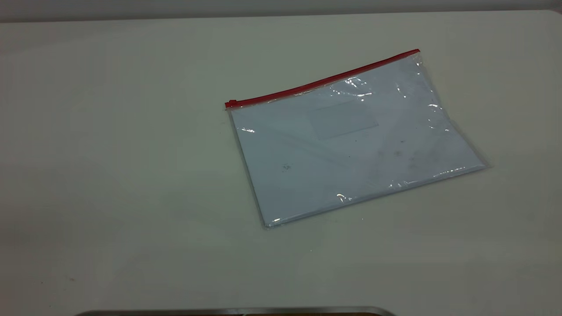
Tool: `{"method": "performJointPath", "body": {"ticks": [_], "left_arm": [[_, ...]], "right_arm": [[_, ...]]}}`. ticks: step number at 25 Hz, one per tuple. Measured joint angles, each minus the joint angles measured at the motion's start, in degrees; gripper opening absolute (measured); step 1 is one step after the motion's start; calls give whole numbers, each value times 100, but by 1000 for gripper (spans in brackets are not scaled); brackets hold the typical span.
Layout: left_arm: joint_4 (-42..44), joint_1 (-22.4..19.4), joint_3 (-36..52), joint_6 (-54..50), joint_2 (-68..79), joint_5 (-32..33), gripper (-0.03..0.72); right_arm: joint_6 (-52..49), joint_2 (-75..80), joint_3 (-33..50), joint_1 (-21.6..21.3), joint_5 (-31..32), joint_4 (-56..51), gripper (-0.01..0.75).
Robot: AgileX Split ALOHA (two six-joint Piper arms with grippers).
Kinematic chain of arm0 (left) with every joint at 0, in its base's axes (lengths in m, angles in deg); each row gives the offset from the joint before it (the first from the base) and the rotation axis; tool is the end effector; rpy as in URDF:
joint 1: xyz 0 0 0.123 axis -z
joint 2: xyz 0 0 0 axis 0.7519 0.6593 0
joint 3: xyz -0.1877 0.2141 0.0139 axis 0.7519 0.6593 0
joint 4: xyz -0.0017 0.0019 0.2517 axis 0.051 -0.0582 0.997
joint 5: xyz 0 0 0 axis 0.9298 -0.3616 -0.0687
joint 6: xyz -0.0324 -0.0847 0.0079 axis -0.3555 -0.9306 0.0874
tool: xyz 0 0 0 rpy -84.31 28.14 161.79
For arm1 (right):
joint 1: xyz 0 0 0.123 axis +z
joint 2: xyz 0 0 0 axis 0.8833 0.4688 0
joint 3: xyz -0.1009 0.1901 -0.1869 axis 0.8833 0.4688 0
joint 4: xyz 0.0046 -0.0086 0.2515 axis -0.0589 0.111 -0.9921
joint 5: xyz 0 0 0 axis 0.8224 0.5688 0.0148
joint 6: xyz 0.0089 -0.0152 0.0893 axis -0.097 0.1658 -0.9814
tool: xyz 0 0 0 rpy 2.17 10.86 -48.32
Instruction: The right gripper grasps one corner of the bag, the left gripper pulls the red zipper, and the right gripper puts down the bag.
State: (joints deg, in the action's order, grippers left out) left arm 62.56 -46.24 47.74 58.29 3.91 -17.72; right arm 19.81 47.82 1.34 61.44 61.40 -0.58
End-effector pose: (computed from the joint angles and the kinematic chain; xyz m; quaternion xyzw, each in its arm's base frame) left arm -0.0095 0.0004 0.2671 0.0230 0.8713 -0.0087 0.4902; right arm -0.0092 0.0107 0.2668 -0.0997 0.8656 0.0054 0.4906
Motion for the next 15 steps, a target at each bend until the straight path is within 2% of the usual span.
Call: {"method": "performJointPath", "body": {"ticks": [7, 15], "left_arm": [[0, 0, 0, -7, 0, 0, 590], [0, 0, 0, -19, 0, 0, 590]], "right_arm": [[0, 0, 0, 2, 0, 66, 588], [-472, 0, 0, 2, -20, 407, 588]]}}
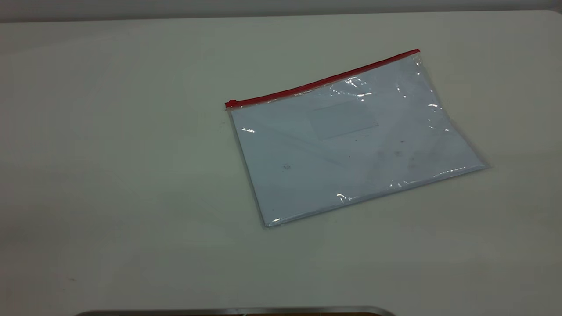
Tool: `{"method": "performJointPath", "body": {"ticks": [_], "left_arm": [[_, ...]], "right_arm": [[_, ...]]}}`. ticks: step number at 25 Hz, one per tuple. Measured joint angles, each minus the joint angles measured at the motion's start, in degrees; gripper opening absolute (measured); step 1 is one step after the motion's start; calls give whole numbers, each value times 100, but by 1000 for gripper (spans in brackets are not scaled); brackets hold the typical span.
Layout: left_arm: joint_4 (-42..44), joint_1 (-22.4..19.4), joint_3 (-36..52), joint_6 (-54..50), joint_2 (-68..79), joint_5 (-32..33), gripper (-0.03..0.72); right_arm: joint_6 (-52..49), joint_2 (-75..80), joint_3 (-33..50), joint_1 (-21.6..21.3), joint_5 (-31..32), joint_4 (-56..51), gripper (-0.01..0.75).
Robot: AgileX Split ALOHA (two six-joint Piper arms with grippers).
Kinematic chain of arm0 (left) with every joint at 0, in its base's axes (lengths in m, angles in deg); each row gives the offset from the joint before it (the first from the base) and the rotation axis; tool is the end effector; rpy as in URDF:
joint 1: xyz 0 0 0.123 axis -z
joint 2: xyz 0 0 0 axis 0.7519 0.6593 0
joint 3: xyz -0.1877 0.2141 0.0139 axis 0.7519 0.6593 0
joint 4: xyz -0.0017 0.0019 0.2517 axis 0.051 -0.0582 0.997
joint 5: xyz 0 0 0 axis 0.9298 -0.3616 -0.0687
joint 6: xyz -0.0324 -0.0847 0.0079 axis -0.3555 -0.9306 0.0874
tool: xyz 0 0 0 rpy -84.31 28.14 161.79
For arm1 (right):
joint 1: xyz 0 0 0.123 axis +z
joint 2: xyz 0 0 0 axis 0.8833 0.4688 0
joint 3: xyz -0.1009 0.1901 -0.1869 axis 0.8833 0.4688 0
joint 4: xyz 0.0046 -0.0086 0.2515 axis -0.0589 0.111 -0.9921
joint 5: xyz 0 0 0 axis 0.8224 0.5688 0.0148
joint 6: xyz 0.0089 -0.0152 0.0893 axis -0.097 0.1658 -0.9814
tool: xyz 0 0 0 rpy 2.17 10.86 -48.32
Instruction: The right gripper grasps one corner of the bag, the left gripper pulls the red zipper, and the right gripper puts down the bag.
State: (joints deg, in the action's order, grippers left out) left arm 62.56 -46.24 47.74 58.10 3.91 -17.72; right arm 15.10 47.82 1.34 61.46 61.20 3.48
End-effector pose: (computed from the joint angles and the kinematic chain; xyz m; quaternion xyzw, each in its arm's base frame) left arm -0.0095 0.0004 0.2671 0.0215 0.8713 -0.0095 0.4902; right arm -0.0088 0.0048 0.2666 -0.0614 0.8698 -0.0097 0.4895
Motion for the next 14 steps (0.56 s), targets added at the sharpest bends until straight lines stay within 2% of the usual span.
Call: {"method": "performJointPath", "body": {"ticks": [14], "left_arm": [[0, 0, 0, 0, 0, 0, 590]], "right_arm": [[-63, 0, 0, 0, -5, 1, 588]]}}
